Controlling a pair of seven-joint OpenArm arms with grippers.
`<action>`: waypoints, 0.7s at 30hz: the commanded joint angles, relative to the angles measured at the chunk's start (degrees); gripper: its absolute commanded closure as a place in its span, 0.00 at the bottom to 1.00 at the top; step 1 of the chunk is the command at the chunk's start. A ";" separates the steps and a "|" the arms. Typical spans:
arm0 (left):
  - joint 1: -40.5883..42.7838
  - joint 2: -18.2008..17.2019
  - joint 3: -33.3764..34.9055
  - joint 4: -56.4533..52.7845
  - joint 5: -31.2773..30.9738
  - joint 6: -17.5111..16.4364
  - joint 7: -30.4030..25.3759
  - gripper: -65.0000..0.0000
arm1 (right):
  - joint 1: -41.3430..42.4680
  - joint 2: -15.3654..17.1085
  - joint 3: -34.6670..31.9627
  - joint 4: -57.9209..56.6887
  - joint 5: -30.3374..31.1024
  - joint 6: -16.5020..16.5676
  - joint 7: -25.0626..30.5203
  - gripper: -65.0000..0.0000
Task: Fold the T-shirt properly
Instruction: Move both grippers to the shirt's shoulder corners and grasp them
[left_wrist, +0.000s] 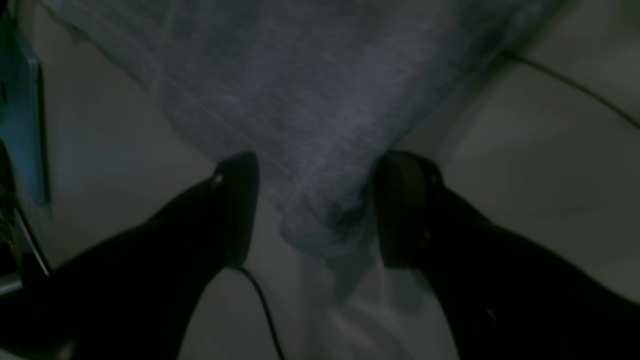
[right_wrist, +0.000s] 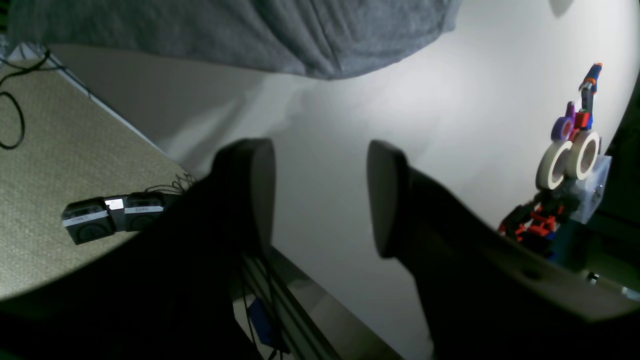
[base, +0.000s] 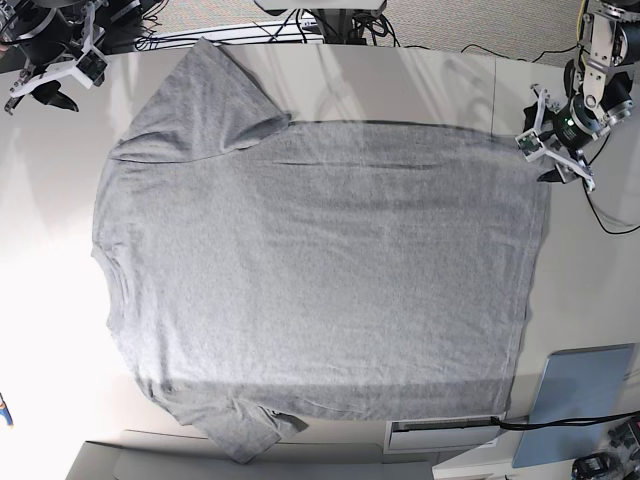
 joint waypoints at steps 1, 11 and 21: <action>0.26 -0.74 0.11 -0.74 1.33 -1.88 0.92 0.42 | -0.46 0.46 0.44 0.74 0.11 -0.70 1.18 0.56; -2.54 -0.74 5.62 -4.44 7.74 -5.42 0.94 0.68 | -0.48 0.48 0.44 0.74 -1.84 0.08 1.36 0.56; -2.54 -0.61 7.34 -4.44 8.55 -5.57 2.86 1.00 | 2.10 5.18 -4.07 -1.62 -12.04 0.08 8.24 0.56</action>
